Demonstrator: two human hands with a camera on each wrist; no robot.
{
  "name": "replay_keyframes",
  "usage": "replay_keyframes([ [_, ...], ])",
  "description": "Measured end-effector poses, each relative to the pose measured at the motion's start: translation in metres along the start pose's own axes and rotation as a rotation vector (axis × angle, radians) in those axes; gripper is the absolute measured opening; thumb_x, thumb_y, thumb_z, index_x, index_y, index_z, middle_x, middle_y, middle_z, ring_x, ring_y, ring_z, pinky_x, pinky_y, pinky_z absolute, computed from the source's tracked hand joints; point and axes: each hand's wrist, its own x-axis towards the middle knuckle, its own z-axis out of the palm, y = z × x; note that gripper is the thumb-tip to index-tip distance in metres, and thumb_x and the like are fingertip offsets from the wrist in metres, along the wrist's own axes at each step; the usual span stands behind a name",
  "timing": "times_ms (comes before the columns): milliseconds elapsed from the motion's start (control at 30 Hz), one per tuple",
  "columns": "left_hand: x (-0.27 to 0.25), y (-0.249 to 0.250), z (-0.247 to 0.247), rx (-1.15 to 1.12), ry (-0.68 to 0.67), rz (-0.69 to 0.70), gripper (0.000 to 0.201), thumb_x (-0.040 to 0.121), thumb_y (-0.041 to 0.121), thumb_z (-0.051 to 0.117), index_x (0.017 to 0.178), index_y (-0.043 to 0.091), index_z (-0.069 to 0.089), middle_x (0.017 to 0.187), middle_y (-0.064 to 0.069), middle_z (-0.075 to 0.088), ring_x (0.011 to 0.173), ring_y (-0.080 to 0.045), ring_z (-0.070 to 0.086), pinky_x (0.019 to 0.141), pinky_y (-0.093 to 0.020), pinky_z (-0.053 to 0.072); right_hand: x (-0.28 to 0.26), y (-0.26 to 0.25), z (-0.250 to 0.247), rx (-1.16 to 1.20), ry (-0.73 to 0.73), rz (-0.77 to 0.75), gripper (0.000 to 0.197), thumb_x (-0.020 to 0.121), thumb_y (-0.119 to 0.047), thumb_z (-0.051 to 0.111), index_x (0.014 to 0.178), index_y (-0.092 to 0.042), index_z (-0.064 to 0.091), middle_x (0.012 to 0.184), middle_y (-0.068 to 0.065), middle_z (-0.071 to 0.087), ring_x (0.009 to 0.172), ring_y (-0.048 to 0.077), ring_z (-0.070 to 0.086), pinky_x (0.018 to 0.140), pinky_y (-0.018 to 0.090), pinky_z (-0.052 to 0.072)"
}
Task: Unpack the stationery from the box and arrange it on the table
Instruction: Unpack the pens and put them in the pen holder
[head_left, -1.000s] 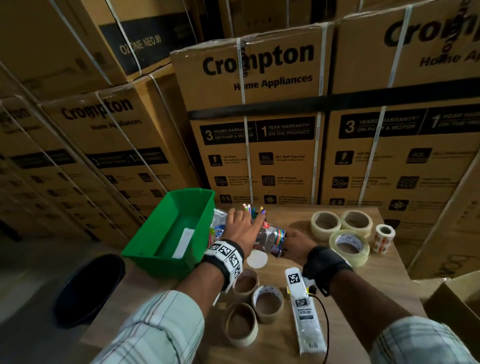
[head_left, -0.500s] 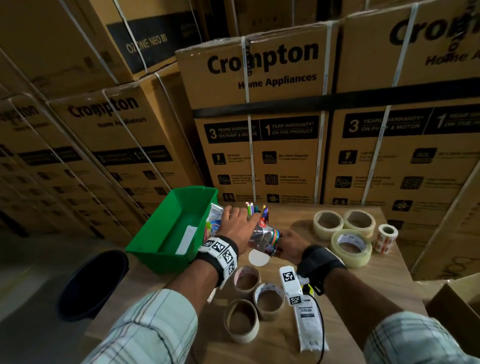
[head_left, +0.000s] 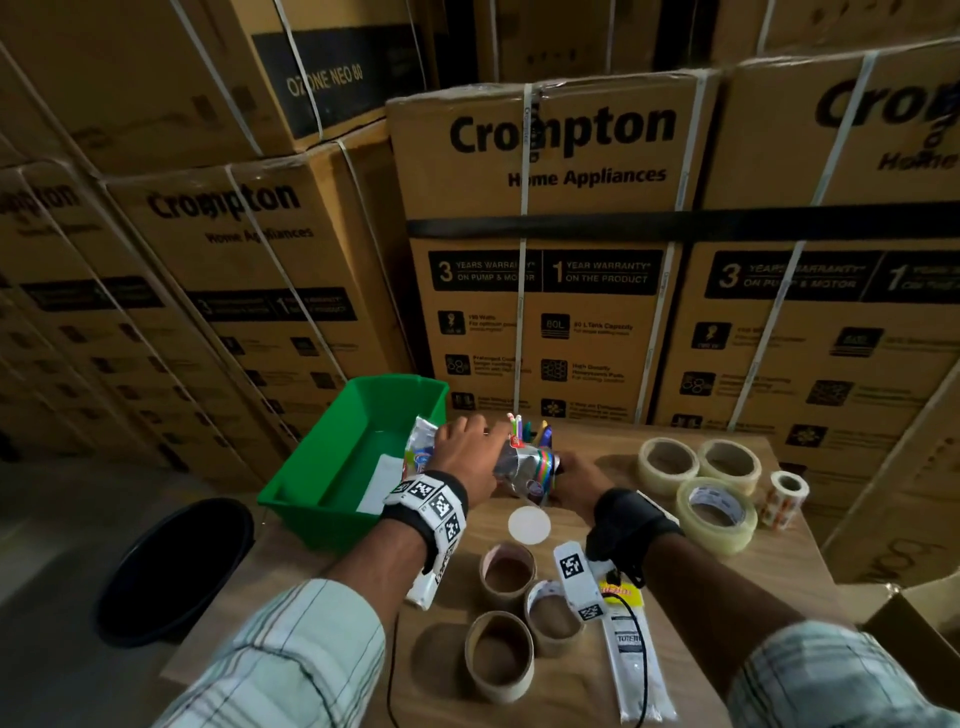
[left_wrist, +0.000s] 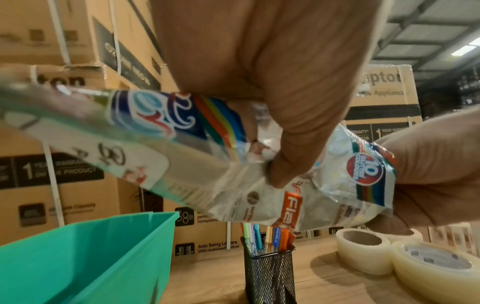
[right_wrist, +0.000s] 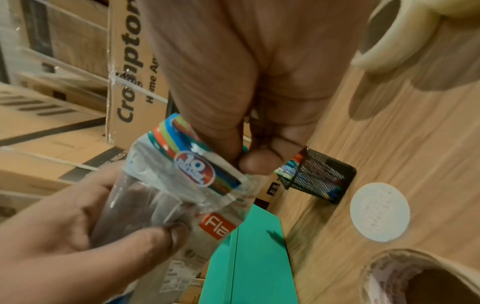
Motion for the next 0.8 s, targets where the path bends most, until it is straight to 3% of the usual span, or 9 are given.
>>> replay_keyframes([
  [100, -0.001, -0.018, 0.010, -0.151, -0.024, -0.036, 0.070, 0.081, 0.023, 0.069, 0.140, 0.026, 0.032, 0.134, -0.008, 0.046, 0.123, -0.028, 0.044, 0.103, -0.043, 0.041, 0.000, -0.013, -0.003, -0.141, -0.013, -0.084, 0.010, 0.081, -0.012, 0.066, 0.081, -0.021, 0.069, 0.085, 0.011, 0.072, 0.081, 0.028, 0.069, 0.079, 0.047, 0.058],
  [200, -0.004, -0.032, 0.026, -0.300, -0.028, -0.077, 0.070, 0.079, 0.028, 0.072, 0.138, 0.026, 0.034, 0.130, -0.006, 0.048, 0.115, -0.023, 0.051, 0.095, -0.037, 0.048, -0.007, -0.040, -0.017, -0.250, -0.026, -0.148, 0.018, 0.086, -0.012, 0.063, 0.076, -0.026, 0.066, 0.081, 0.006, 0.069, 0.074, 0.020, 0.068, 0.072, 0.038, 0.059],
  [300, -0.005, -0.040, 0.040, -0.412, -0.099, -0.135, 0.067, 0.078, 0.019, 0.072, 0.135, 0.022, 0.037, 0.128, -0.009, 0.050, 0.115, -0.026, 0.052, 0.099, -0.042, 0.048, -0.011, -0.066, -0.036, -0.257, -0.010, -0.172, 0.011, 0.089, -0.005, 0.060, 0.087, -0.010, 0.069, 0.074, 0.000, 0.065, 0.063, 0.007, 0.060, 0.060, 0.021, 0.053],
  [367, -0.005, -0.042, 0.049, -0.458, -0.150, -0.153, 0.064, 0.079, 0.023, 0.071, 0.133, 0.021, 0.037, 0.126, -0.009, 0.053, 0.112, -0.029, 0.055, 0.096, -0.044, 0.048, -0.009, -0.077, -0.051, -0.287, 0.038, -0.182, 0.012, 0.090, -0.005, 0.058, 0.094, -0.005, 0.069, 0.083, 0.005, 0.068, 0.071, 0.012, 0.061, 0.067, 0.024, 0.054],
  [433, -0.005, -0.042, 0.057, -0.482, -0.204, -0.142, 0.064, 0.078, 0.029, 0.071, 0.132, 0.021, 0.039, 0.125, -0.009, 0.055, 0.110, -0.029, 0.056, 0.094, -0.039, 0.048, -0.006, -0.087, -0.065, -0.293, 0.121, -0.201, 0.011, 0.090, -0.006, 0.058, 0.094, -0.009, 0.067, 0.091, 0.009, 0.068, 0.080, 0.018, 0.063, 0.073, 0.029, 0.054],
  [567, -0.006, -0.043, 0.074, -0.551, -0.292, -0.161, 0.073, 0.077, 0.033, 0.071, 0.139, 0.019, 0.034, 0.139, -0.012, 0.046, 0.125, -0.030, 0.048, 0.102, -0.038, 0.043, 0.004, -0.101, -0.083, -0.320, 0.315, -0.256, 0.011, 0.088, -0.005, 0.059, 0.088, -0.015, 0.064, 0.080, -0.003, 0.061, 0.068, 0.006, 0.057, 0.060, 0.014, 0.042],
  [633, -0.007, -0.045, 0.081, -0.567, -0.299, -0.173, 0.073, 0.079, 0.029, 0.070, 0.141, 0.016, 0.033, 0.141, -0.013, 0.044, 0.128, -0.030, 0.046, 0.104, -0.036, 0.041, 0.013, -0.102, -0.081, -0.334, 0.367, -0.245, 0.010, 0.088, -0.005, 0.058, 0.089, -0.013, 0.064, 0.081, -0.005, 0.061, 0.068, 0.002, 0.056, 0.059, 0.012, 0.040],
  [800, -0.006, -0.050, 0.096, -0.588, -0.328, -0.212, 0.072, 0.081, 0.037, 0.067, 0.141, 0.021, 0.031, 0.138, -0.012, 0.044, 0.125, -0.030, 0.049, 0.102, -0.034, 0.043, 0.044, -0.085, -0.055, -0.553, 0.408, -0.200, 0.011, 0.086, -0.007, 0.058, 0.089, -0.014, 0.066, 0.092, 0.001, 0.061, 0.081, 0.015, 0.057, 0.070, 0.022, 0.041],
])
